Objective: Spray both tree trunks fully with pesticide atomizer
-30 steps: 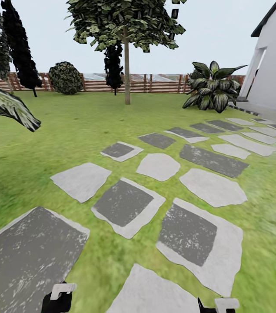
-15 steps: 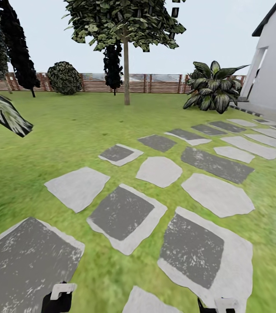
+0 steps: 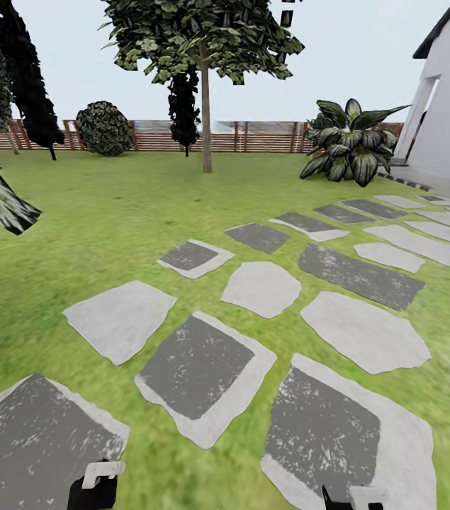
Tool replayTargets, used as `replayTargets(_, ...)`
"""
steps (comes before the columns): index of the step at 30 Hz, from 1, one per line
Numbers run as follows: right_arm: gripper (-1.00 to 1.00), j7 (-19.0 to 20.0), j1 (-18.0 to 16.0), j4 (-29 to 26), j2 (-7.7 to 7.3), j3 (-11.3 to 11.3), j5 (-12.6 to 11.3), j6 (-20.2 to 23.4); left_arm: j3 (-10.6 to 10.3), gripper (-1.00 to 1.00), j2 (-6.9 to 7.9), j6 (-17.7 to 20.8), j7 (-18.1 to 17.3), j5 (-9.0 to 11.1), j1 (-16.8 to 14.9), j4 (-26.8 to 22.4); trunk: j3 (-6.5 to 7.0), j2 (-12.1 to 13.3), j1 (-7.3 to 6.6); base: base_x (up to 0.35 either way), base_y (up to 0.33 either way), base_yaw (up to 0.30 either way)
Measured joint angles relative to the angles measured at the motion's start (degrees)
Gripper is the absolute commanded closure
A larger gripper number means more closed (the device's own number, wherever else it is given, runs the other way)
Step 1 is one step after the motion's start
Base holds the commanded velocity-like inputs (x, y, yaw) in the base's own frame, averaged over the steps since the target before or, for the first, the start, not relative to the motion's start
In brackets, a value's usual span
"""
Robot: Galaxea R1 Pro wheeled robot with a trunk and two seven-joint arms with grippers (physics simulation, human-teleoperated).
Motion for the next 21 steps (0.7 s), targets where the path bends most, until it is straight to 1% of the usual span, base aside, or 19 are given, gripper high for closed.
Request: replayTargets(21,-1.0,0.0,0.02,0.0,0.01,0.0,0.0,0.01,0.0,1.0,0.0,0.01,0.0,0.0,0.0,0.0,0.0,0.0,0.0,0.338,0.0,0.0)
